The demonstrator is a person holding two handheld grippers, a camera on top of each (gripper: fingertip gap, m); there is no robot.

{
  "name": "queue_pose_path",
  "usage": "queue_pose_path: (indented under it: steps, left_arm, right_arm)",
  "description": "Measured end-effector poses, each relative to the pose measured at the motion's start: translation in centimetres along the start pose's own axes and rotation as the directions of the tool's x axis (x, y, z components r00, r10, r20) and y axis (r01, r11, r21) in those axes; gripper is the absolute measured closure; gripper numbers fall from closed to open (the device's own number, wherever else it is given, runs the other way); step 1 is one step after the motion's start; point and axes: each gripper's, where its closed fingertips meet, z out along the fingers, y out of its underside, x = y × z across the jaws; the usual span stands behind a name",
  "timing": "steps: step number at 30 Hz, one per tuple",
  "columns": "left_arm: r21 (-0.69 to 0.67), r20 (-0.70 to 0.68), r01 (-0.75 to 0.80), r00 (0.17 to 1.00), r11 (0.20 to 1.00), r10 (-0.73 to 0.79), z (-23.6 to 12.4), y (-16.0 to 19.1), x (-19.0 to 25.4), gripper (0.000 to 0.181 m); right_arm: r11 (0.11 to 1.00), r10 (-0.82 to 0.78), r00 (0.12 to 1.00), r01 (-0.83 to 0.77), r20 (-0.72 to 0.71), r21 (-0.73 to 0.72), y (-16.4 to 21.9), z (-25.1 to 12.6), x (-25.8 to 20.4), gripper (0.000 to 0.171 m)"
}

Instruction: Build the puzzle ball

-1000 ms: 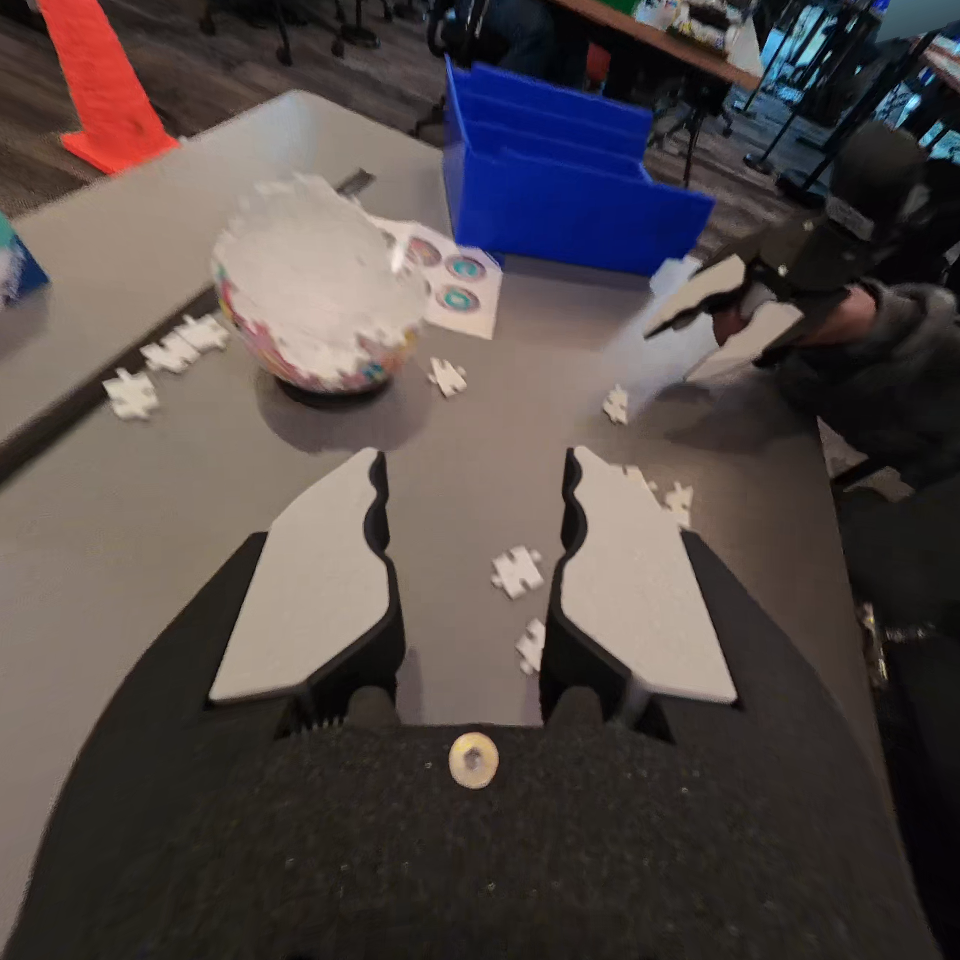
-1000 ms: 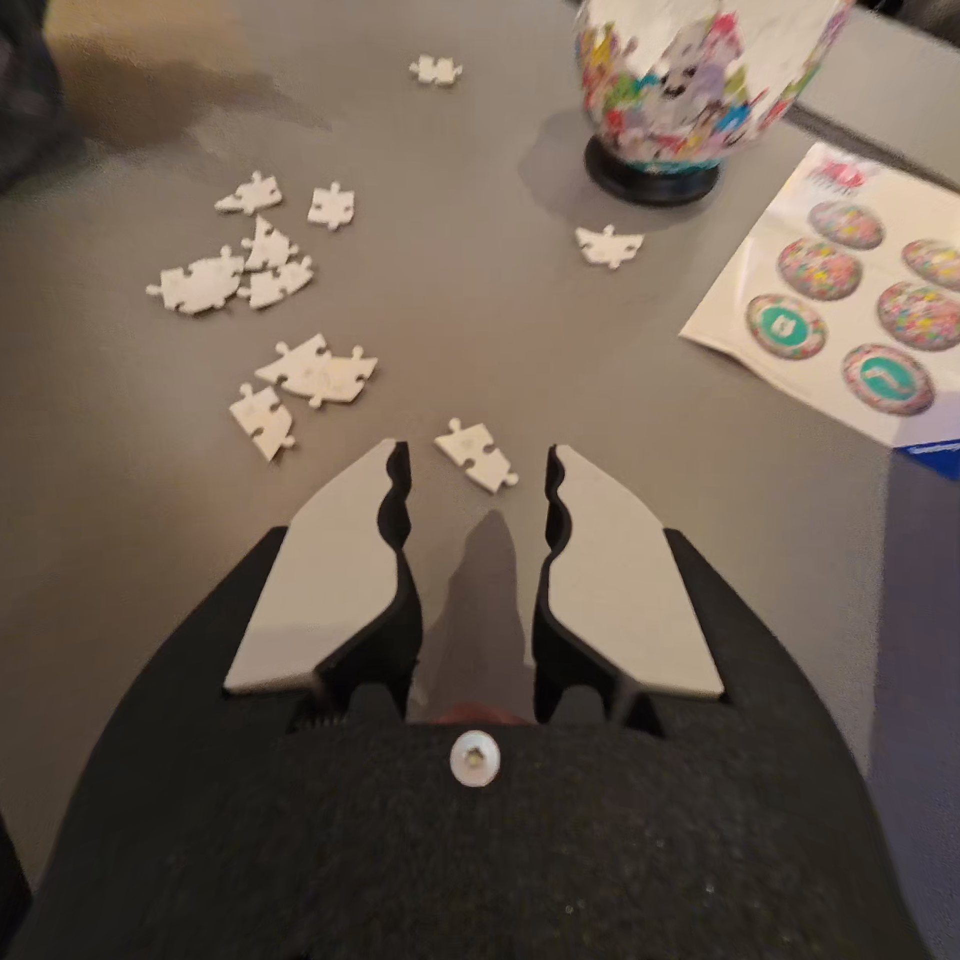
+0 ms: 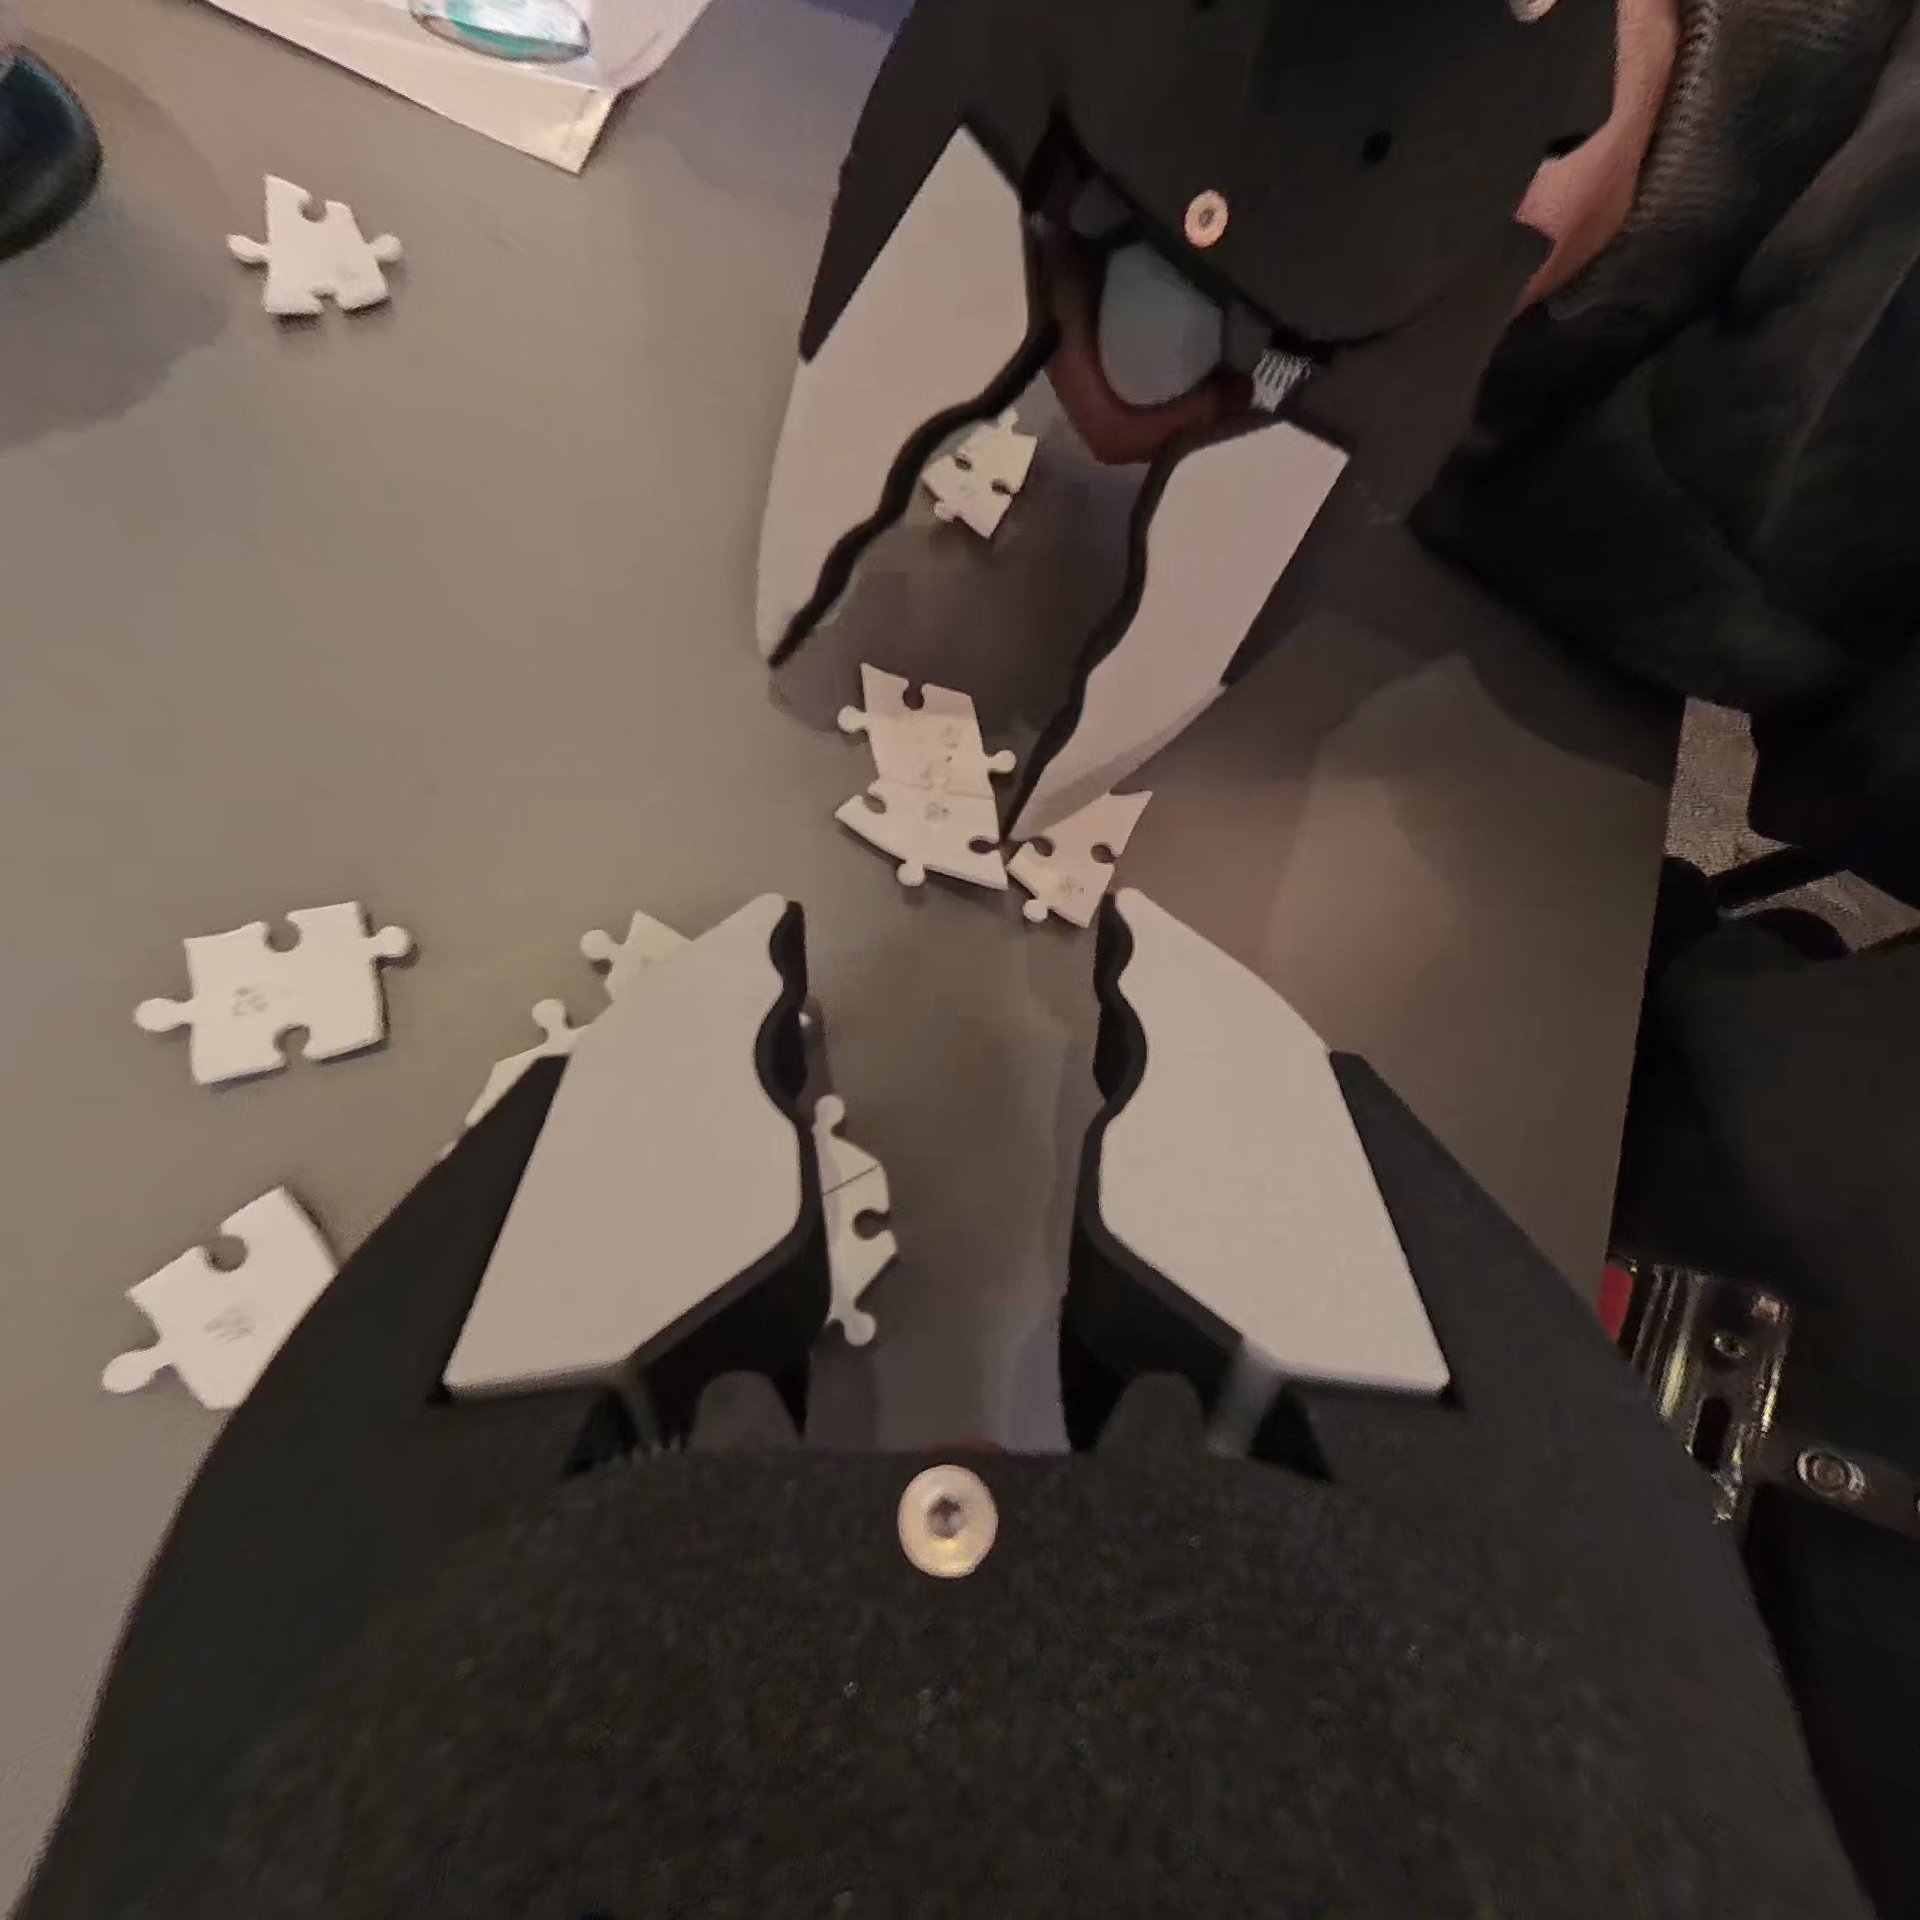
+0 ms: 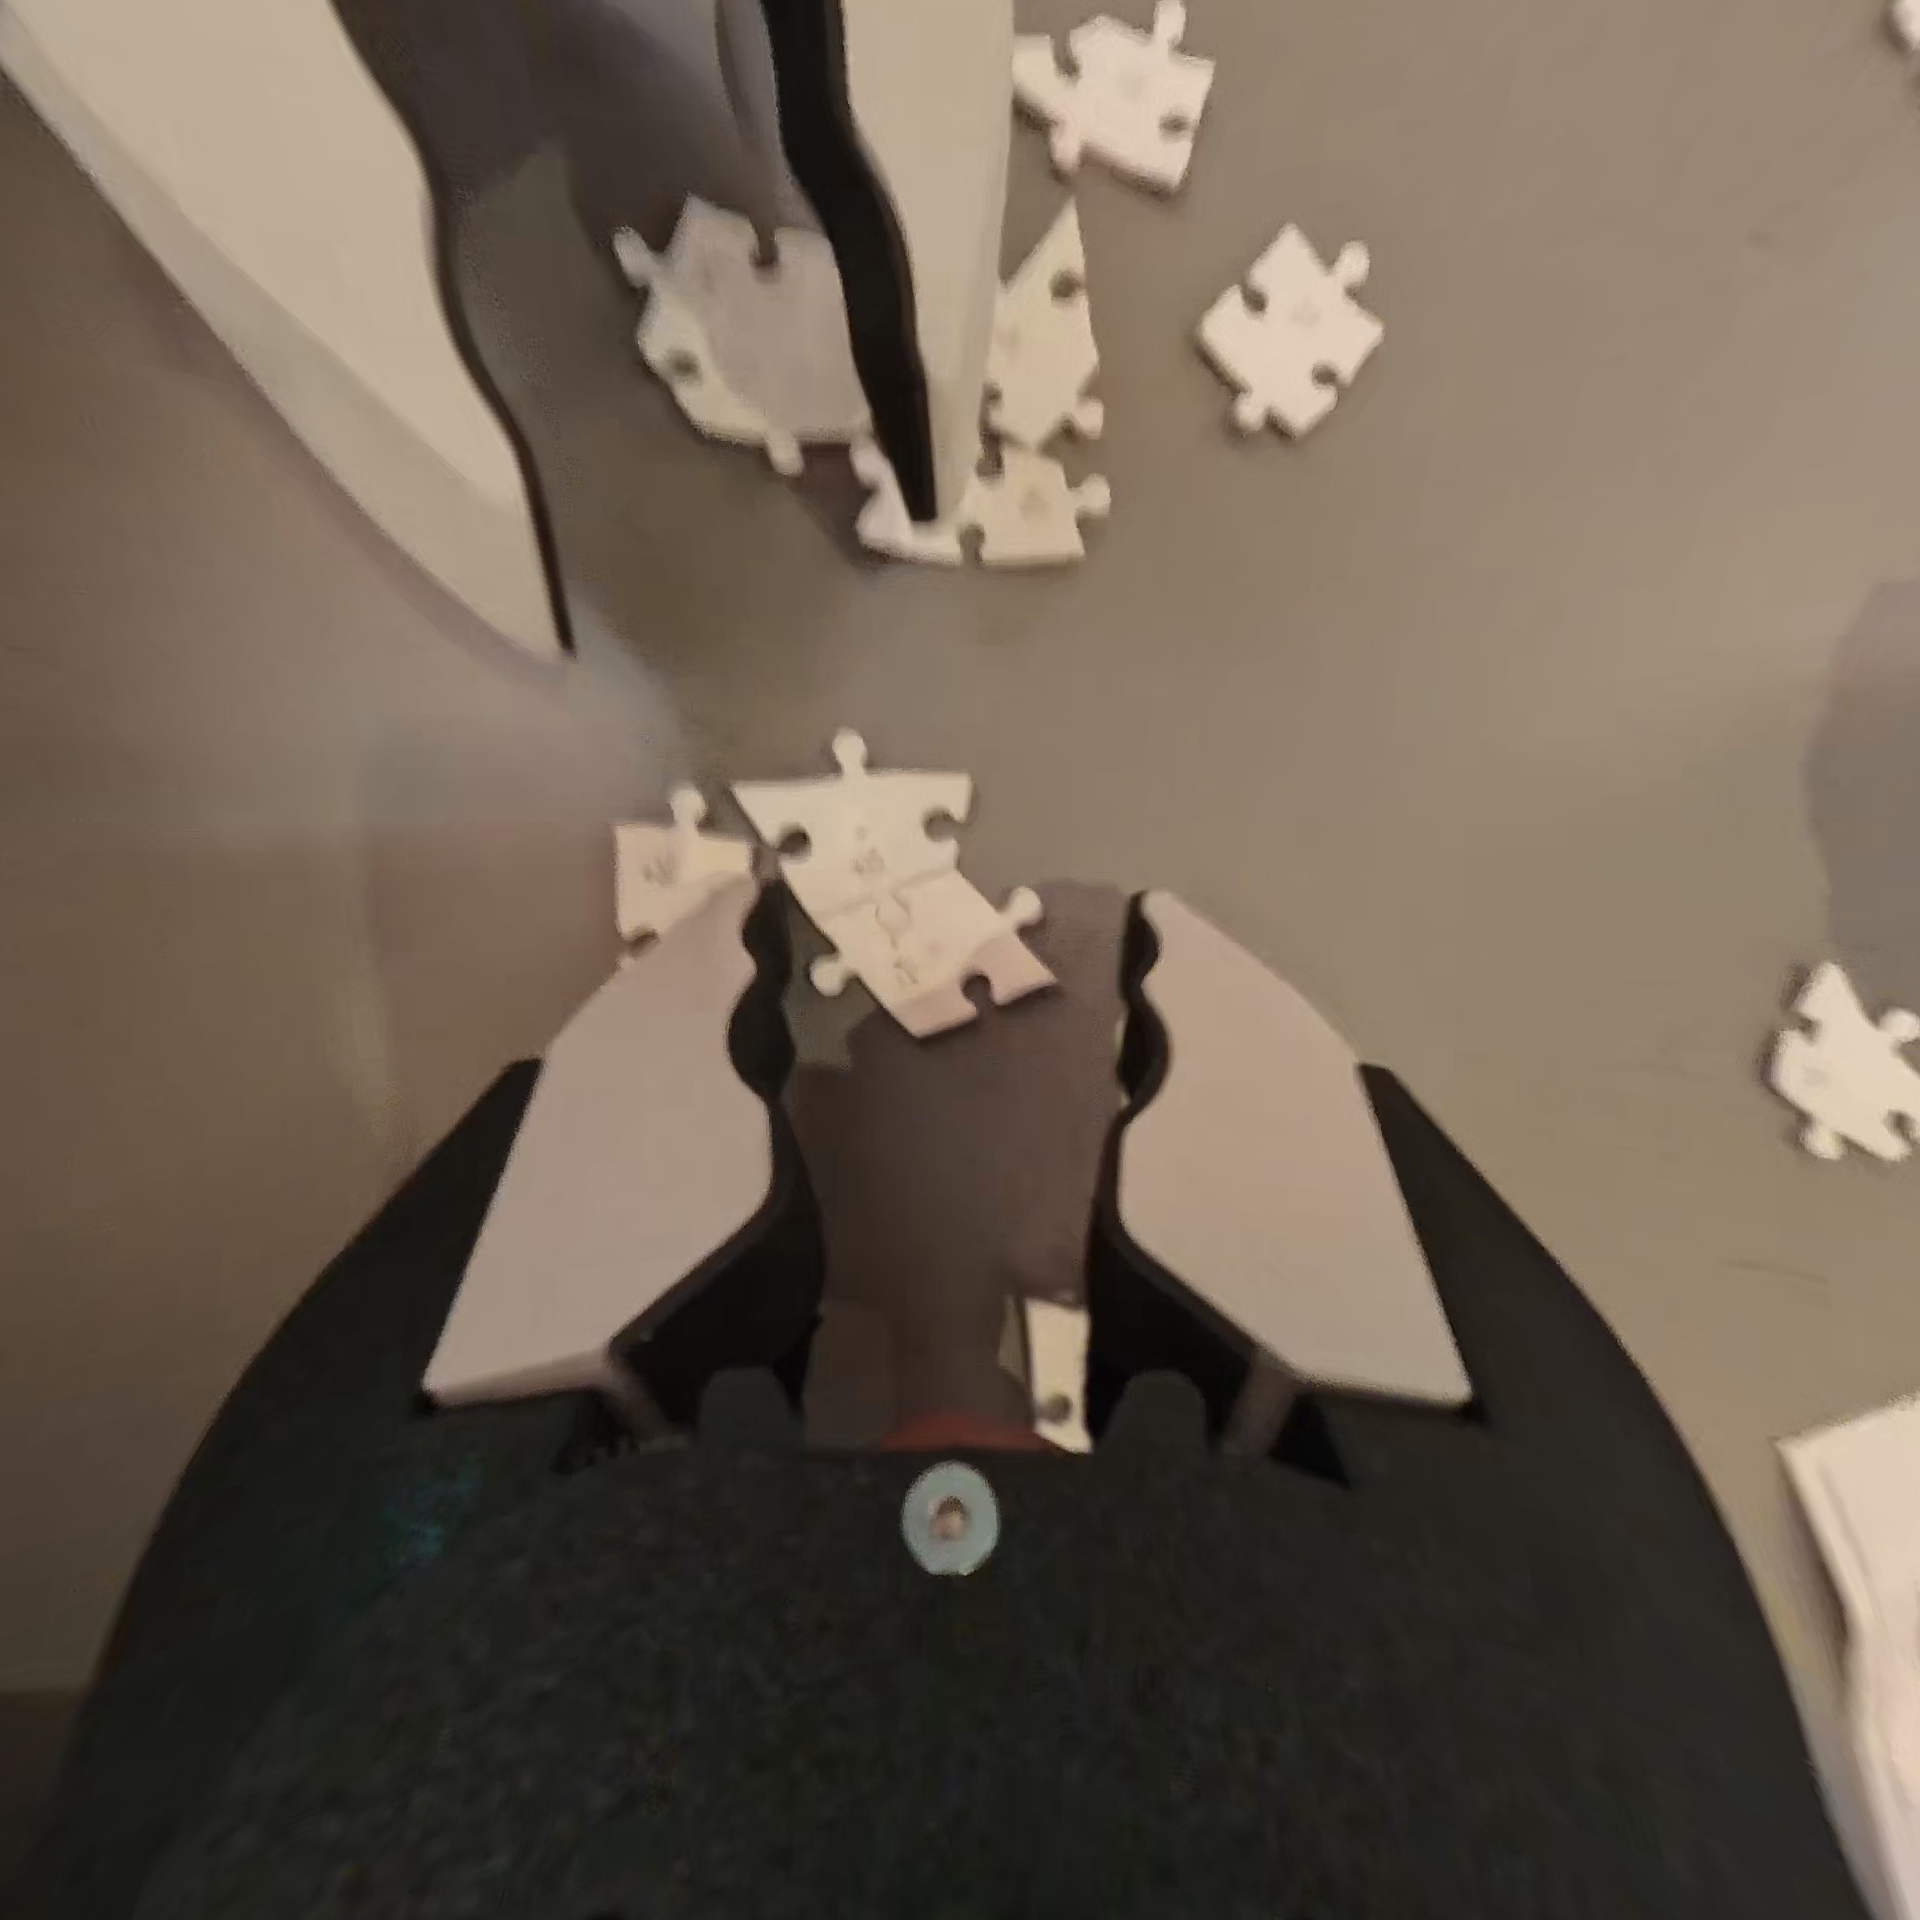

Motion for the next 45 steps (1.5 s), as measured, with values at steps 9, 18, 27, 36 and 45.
queue_pose_path:
  steps: [9, 18, 27, 36, 45]
  left_arm:
    - [-0.012, 0.028, 0.065, 0.998, 0.998, -0.065, 1.1, 0.6, -0.5, 0.130]
    - [0.135, -0.328, 0.389, 0.885, 0.911, -0.330, -0.9, -2.7, 0.7, 0.132]
    - [0.102, -0.483, 0.402, 0.820, 0.910, -0.308, -2.8, -2.9, 1.9, 0.179]
    - [-0.221, -0.744, 0.150, 0.613, 0.964, -0.266, -6.3, -1.3, 4.4, 0.179]
    - [-0.369, -0.886, -0.057, 0.325, 0.928, -0.332, -9.3, -3.6, 6.7, 0.179]
  right_arm:
    - [0.993, 0.115, 0.983, -0.111, -0.140, 0.033, 0.2, -0.6, -1.2, 0.131]
    - [0.952, 0.156, 0.952, -0.073, -0.264, 0.297, -4.7, -4.8, -0.8, 0.131]
    - [0.934, 0.116, 0.964, -0.024, -0.239, 0.357, -6.7, -5.1, -2.1, 0.126]
    - [0.793, -0.433, 0.875, 0.484, -0.216, 0.371, -9.3, -10.2, -5.3, 0.135]
    - [0.635, -0.631, 0.707, 0.707, -0.320, 0.311, -12.0, -10.3, -6.4, 0.148]
